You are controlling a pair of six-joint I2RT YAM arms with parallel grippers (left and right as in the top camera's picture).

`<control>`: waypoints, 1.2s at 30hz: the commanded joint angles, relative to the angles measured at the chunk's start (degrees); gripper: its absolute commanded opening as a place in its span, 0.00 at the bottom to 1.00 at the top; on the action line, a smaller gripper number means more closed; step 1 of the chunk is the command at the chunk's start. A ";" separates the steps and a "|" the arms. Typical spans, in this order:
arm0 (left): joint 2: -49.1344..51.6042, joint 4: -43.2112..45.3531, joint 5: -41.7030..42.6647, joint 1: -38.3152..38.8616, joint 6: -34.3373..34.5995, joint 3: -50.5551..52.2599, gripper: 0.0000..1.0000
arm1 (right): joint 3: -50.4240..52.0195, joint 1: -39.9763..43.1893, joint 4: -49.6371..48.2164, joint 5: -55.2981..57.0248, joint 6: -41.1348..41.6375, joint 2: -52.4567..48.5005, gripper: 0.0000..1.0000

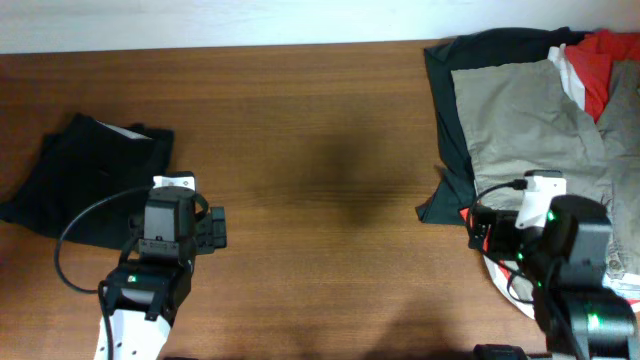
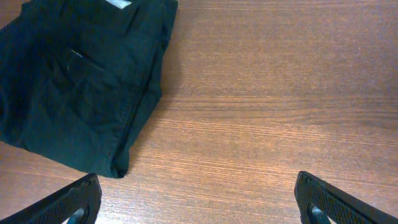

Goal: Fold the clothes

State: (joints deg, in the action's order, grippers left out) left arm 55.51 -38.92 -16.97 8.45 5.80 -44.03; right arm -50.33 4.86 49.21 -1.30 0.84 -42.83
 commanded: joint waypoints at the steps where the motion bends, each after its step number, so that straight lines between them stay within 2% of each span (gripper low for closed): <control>1: 1.97 0.07 -0.83 -0.42 0.15 0.13 0.99 | 0.28 -0.31 3.23 1.57 -0.59 8.63 0.99; 3: 3.02 0.07 -0.83 -0.42 0.15 0.13 0.99 | 0.28 -0.35 6.38 1.62 -0.61 14.80 0.99; 6: 3.67 0.07 -0.83 -0.39 0.15 0.13 0.99 | 5.66 -0.42 2.80 0.39 -0.59 25.27 0.99; 9: 3.69 0.07 -0.83 -0.39 0.15 0.13 0.99 | 20.87 -2.73 -11.08 -2.99 -0.55 36.22 0.99; 11: 3.69 0.07 -0.83 -0.39 0.15 0.13 0.99 | 31.71 -4.48 -26.77 -2.89 -0.59 42.62 0.99; 12: 3.69 0.07 -0.83 -0.39 0.15 0.13 0.99 | 35.74 -4.50 -35.15 -2.71 -0.59 42.64 0.99; 16: 3.69 0.07 -0.83 -0.42 0.15 0.13 0.99 | 48.35 -4.50 -54.25 -1.14 -4.94 42.64 0.99; 18: 3.69 0.07 -0.83 -0.42 0.15 0.13 0.99 | 50.01 -4.50 -45.20 -1.44 -4.92 42.64 0.99; 34: 3.69 0.07 -0.83 -0.39 0.15 0.13 0.99 | 50.01 -4.48 -44.92 -1.22 -4.92 42.62 0.99; 36: 1.29 -0.39 -0.81 0.07 0.15 0.13 0.99 | 50.01 -4.48 -44.92 -1.22 -4.92 42.62 0.99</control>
State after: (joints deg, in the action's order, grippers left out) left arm 59.24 -39.18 -17.02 8.45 5.82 -43.94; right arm -0.58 0.69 3.92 -2.83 -3.68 -0.80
